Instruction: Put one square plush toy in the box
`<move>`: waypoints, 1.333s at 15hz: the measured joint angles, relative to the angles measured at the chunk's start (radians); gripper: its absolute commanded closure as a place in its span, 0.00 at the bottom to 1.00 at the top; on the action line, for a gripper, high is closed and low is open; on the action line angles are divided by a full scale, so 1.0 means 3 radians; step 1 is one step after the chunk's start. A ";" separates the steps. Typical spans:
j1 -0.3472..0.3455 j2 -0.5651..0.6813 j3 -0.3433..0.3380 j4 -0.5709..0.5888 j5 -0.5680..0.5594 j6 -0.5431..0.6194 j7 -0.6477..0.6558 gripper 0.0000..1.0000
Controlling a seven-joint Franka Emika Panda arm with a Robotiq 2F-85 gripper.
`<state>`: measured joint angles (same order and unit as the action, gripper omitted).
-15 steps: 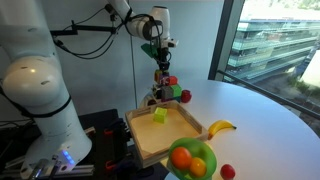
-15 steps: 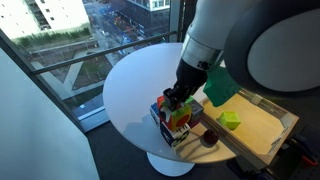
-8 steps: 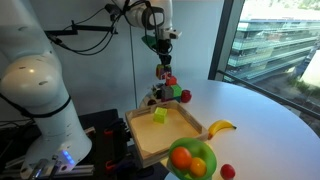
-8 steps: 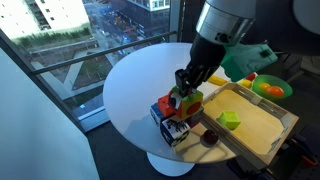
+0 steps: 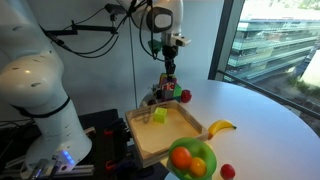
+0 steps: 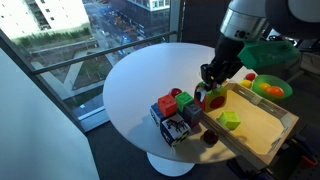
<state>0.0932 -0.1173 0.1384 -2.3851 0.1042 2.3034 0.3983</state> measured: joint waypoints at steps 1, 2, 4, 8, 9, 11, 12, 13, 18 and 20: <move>-0.0044 -0.0003 -0.0033 -0.0034 -0.0013 -0.0024 0.0031 0.91; -0.0086 -0.0015 -0.0070 -0.0072 -0.0020 -0.0052 0.0053 0.91; -0.0167 -0.0056 -0.0143 -0.0156 -0.0023 -0.0106 0.0083 0.91; -0.0332 -0.0174 -0.0285 -0.0374 -0.0023 -0.0122 0.0124 0.91; -0.0376 -0.0204 -0.0318 -0.0427 -0.0023 -0.0122 0.0137 0.91; -0.0470 -0.0266 -0.0381 -0.0530 -0.0024 -0.0122 0.0166 0.91; -0.0520 -0.0294 -0.0411 -0.0574 -0.0026 -0.0122 0.0174 0.91; -0.0572 -0.0322 -0.0439 -0.0613 -0.0041 -0.0119 0.0189 0.91; -0.0808 -0.0396 -0.0525 -0.0715 -0.0207 0.0029 0.0342 0.91; -0.0878 -0.0397 -0.0542 -0.0734 -0.0261 0.0165 0.0399 0.91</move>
<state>-0.1701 -0.2365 -0.0242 -2.6053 0.0258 2.3527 0.5179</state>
